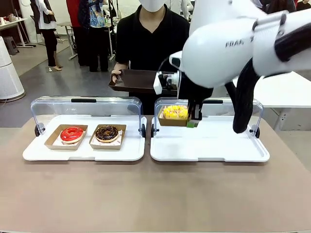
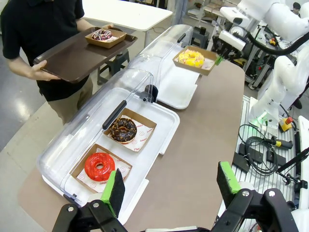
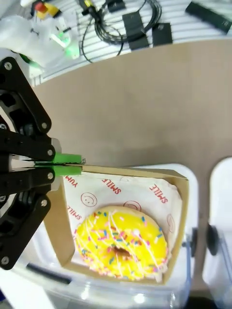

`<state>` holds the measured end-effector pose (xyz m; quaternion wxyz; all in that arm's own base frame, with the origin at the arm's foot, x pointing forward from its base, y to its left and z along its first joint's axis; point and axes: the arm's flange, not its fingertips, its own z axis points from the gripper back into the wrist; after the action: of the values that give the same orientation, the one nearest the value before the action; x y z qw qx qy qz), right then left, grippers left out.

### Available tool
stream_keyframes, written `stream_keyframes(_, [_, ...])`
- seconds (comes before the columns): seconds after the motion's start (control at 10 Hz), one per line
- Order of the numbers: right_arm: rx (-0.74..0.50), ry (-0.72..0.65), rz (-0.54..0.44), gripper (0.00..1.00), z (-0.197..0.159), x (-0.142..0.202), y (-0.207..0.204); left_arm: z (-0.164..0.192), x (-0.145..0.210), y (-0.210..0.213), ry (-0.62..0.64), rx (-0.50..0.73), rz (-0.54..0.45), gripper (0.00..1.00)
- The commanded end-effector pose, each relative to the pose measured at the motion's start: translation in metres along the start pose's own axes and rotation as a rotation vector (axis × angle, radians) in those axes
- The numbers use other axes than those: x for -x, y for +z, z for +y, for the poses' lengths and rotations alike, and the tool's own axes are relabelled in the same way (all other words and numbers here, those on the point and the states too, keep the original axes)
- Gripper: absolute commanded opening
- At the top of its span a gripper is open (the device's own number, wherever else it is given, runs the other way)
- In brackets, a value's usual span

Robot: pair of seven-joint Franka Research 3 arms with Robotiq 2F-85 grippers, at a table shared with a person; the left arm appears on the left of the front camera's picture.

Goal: Provide the desired donut to the person.
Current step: Pick up and lift the Paper togo box containing the Donut pointed at by the person.

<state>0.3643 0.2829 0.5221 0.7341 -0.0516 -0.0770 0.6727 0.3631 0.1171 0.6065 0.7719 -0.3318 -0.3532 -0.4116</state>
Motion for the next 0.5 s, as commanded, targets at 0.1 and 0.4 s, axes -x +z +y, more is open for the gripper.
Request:
stream_keyframes(0.1, [0.054, -0.056, 0.035, 0.00, -0.025, -0.029, 0.050, -0.001, 0.000, 0.002, 0.001, 0.006, -0.008, 1.00])
stream_keyframes(0.4, [0.039, -0.086, 0.031, 0.00, -0.057, -0.035, 0.055, -0.001, 0.000, 0.002, 0.001, 0.006, -0.008, 1.00])
